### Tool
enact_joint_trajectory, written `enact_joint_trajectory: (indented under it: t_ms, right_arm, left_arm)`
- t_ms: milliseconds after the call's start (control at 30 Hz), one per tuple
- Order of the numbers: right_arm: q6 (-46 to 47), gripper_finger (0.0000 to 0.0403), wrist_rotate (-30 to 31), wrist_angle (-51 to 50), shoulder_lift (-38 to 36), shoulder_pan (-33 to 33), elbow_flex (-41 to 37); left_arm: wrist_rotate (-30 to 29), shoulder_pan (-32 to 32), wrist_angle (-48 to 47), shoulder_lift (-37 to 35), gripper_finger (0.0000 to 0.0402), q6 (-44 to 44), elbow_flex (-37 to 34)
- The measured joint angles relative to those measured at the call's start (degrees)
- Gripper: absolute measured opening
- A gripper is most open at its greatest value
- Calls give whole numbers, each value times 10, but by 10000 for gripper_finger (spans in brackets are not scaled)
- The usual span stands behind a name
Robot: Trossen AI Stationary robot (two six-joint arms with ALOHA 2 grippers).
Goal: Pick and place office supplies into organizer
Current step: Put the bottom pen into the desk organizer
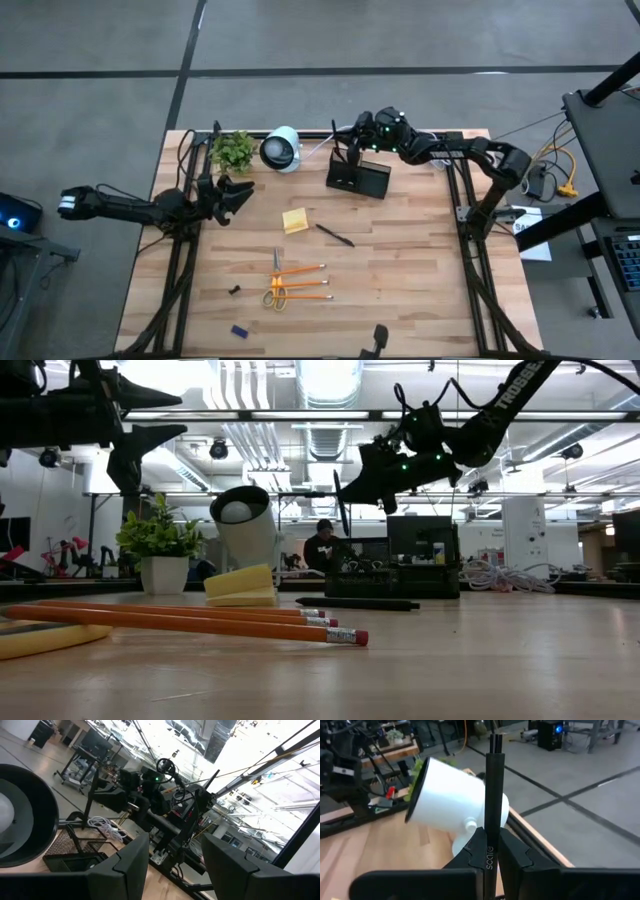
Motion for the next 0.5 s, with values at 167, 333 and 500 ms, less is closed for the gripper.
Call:
enact_joint_trajectory:
  t_ms: [167, 333, 500]
  right_arm:
    - [-8, 13, 0, 0, 0, 0, 0]
    - [-23, 13, -11, -13, 16, 0, 0]
    - [-22, 13, -18, -11, 37, 1, 0]
  left_arm:
    - [0, 0, 1, -2, 167, 0, 0]
    - [0, 0, -1, -2, 167, 0, 0]
    - [0, 0, 0, -2, 167, 0, 0]
